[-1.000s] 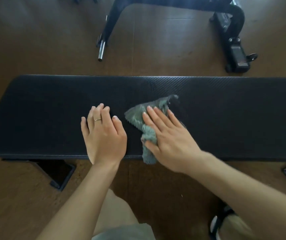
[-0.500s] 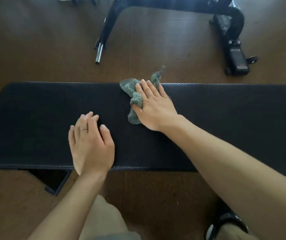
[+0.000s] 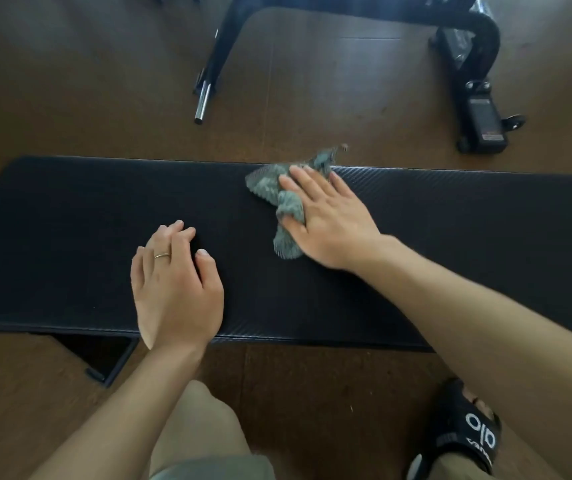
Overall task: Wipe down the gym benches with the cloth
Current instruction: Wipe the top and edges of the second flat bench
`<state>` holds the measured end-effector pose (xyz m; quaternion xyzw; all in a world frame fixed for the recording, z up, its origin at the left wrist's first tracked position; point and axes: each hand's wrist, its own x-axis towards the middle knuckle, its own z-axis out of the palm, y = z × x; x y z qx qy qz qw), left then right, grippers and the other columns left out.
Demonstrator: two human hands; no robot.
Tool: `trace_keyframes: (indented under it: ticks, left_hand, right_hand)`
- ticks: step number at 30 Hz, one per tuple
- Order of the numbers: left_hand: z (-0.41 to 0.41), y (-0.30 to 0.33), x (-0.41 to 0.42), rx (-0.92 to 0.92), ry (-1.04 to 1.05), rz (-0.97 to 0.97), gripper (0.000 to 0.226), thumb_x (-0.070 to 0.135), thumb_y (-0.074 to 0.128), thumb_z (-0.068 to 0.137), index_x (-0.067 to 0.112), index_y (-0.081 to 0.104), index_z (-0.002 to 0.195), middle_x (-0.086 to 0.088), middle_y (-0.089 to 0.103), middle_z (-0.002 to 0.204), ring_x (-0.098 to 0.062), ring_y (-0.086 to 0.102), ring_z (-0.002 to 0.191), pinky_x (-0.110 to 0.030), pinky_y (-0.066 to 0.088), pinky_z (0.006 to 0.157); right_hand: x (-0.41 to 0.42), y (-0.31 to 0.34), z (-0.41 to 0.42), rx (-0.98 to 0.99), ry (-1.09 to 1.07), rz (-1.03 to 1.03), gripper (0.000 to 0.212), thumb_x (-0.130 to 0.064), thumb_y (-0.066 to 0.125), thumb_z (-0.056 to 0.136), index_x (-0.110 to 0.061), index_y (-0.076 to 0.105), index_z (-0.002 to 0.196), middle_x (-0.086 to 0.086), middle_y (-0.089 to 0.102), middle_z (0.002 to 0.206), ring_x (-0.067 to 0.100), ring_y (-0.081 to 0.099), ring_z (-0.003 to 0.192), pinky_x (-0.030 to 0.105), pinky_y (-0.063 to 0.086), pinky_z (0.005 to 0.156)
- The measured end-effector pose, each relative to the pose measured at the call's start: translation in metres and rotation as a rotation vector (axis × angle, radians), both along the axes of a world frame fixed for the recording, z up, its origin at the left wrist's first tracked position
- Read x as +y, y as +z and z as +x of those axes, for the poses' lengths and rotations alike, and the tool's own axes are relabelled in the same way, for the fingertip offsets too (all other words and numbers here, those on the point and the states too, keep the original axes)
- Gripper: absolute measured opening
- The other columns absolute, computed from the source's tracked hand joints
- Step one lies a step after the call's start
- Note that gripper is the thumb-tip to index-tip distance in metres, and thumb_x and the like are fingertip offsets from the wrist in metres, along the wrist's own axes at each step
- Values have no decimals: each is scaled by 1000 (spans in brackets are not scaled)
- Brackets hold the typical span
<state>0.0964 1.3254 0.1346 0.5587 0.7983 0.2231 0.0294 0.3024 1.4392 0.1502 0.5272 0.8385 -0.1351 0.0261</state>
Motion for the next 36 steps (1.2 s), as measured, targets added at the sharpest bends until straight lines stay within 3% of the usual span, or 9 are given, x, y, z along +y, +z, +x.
trace_keyframes:
  ticks: [5, 10, 14, 17, 24, 27, 29, 32, 36]
  left_hand:
    - [0, 2, -2, -19, 5, 6, 33, 23, 42, 103, 15, 57, 132, -2, 50, 149, -21, 36, 146, -43, 18, 126]
    - [1, -1, -2, -6, 1, 4, 34, 26, 41, 104, 14, 56, 132, -3, 49, 150, -22, 35, 147, -43, 17, 126]
    - [3, -2, 0, 5, 8, 21, 33, 27, 41, 104, 14, 56, 131, -4, 50, 149, -23, 36, 146, -45, 19, 125]
    - [2, -3, -1, 5, 0, 22, 32, 27, 42, 104, 14, 56, 130, -4, 51, 148, -23, 36, 146, -45, 20, 125]
    - [0, -1, 0, 0, -11, 20, 31, 25, 43, 103, 15, 56, 129, -3, 51, 148, -22, 36, 146, -44, 19, 125]
    - [-1, -2, -1, 8, -12, 18, 31, 25, 44, 103, 15, 56, 130, -3, 51, 148, -22, 37, 146, -44, 20, 125]
    - [-2, -2, -1, 15, -17, 19, 30, 24, 45, 103, 16, 56, 130, -3, 52, 147, -23, 38, 145, -45, 21, 125]
    - [-1, -2, 0, 13, -16, 21, 30, 25, 44, 103, 16, 56, 130, -4, 52, 147, -23, 39, 145, -45, 22, 124]
    - [0, -2, -1, 11, -7, 30, 31, 24, 44, 103, 15, 57, 129, -4, 52, 147, -23, 39, 144, -45, 22, 124]
  right_hand:
    - [31, 4, 20, 44, -158, 2, 60, -52, 24, 108, -24, 24, 161, 0, 33, 164, 20, 20, 155, 39, 8, 127]
    - [-11, 1, 69, 14, -363, -44, 68, -57, 16, 107, -28, 3, 166, -6, -2, 174, 10, -6, 159, 37, -6, 129]
    - [-19, -2, 54, -70, -464, -57, 73, -57, 13, 106, -20, -6, 165, 4, -13, 173, 17, -14, 159, 43, -10, 128]
    - [-41, 0, 18, -86, -363, -49, 75, -57, 15, 106, -16, -6, 165, 10, -14, 172, 22, -15, 159, 46, -10, 128]
    - [-139, 6, 5, 22, 1, -38, 72, -59, 11, 105, -22, -7, 164, 1, -18, 171, 16, -23, 156, 43, -11, 127]
    - [-108, 5, 22, -12, 5, -4, 74, -64, 10, 101, -30, -4, 165, -5, -13, 172, 12, -16, 158, 41, -11, 127]
    - [-62, 3, 34, -54, -112, 30, 74, -66, 8, 99, -33, -1, 165, -5, -8, 173, 11, -9, 159, 42, -10, 128]
    - [0, 3, 45, -166, -260, -37, 72, -64, 7, 103, -31, -9, 164, -3, -14, 173, 12, -15, 158, 44, -13, 127]
    - [-4, 1, 40, -143, -317, -62, 73, -63, 4, 103, -25, -12, 164, 3, -17, 172, 17, -16, 158, 44, -12, 128]
